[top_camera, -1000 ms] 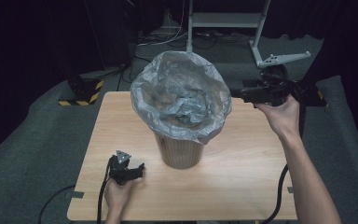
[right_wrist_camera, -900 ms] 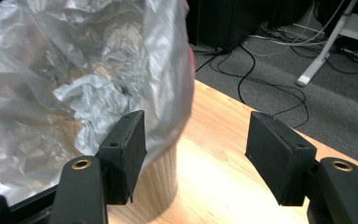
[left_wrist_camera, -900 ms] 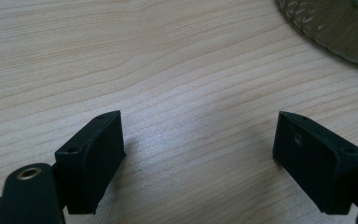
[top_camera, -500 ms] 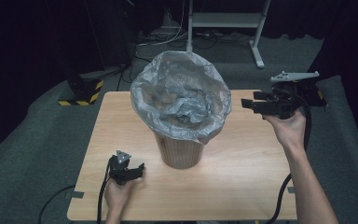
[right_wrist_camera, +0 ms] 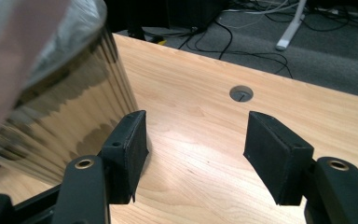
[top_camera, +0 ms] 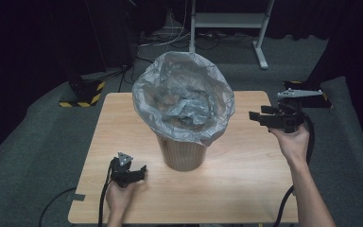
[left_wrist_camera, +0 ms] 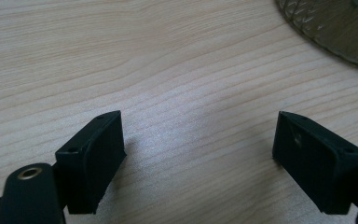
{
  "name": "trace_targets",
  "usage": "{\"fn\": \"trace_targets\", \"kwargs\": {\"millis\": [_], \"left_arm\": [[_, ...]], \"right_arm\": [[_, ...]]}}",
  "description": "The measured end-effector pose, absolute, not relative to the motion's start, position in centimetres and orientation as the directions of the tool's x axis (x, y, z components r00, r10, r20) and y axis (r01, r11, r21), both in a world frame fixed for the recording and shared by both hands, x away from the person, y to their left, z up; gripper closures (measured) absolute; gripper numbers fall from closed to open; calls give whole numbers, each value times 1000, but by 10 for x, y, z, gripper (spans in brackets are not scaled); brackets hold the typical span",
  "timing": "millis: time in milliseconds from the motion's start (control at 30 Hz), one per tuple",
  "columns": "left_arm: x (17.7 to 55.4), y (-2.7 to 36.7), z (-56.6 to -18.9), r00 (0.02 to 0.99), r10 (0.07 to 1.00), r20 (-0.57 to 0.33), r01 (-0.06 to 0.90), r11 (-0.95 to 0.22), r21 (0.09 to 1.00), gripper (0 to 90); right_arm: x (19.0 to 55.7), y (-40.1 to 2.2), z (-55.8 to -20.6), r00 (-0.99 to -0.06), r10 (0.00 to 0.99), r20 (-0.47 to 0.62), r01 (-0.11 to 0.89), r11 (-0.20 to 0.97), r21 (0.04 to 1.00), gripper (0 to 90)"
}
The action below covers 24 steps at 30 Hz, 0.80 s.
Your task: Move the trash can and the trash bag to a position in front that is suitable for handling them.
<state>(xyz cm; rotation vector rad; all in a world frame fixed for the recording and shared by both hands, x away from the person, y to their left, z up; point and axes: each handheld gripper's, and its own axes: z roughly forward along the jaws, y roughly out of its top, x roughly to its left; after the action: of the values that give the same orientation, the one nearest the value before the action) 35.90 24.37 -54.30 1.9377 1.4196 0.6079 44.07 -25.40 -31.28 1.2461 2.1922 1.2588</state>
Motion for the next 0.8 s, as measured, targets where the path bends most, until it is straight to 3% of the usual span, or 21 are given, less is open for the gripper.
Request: {"fn": "trace_targets", "kwargs": {"millis": [800], "left_arm": [[359, 244, -543, 306, 952, -10, 650, -201, 733, 169]], "right_arm": [[445, -251, -375, -516, 849, 118, 605, 264, 751, 388]]}}
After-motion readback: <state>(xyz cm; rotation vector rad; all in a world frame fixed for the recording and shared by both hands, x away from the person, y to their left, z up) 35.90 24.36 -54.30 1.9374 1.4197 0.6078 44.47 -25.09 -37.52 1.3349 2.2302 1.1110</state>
